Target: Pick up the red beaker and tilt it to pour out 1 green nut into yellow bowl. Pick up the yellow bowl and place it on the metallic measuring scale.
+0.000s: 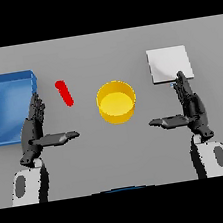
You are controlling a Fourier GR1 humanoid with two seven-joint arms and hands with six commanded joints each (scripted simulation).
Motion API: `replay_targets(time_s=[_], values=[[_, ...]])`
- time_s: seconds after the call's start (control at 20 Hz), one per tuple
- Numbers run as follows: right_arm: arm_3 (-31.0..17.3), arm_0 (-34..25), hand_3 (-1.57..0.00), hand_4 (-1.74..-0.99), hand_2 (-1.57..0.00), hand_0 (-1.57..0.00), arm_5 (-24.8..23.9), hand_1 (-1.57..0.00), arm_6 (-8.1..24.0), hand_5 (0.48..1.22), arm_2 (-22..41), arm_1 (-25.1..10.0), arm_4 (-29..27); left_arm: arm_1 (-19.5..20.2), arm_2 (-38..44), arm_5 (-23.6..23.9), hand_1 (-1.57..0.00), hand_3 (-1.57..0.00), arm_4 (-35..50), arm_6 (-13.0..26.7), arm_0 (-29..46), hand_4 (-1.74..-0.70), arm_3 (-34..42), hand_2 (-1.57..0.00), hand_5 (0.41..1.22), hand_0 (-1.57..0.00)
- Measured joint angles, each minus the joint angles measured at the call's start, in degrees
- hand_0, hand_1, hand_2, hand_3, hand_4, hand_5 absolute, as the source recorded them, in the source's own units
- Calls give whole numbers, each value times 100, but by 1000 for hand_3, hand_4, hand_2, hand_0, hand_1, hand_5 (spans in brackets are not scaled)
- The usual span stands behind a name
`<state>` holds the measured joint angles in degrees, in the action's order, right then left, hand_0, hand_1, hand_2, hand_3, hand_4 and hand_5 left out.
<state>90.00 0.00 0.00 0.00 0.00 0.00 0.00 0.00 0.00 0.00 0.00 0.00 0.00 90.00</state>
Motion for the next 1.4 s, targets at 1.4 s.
replay_targets(time_s=[1.4], values=[[934, 682, 1, -1339, 1, 1, -162, 1, -474, 688, 727, -273, 1187, 289, -73, 15, 1, 1, -804, 50, -1519, -1345, -1866, 1, 718, 1]])
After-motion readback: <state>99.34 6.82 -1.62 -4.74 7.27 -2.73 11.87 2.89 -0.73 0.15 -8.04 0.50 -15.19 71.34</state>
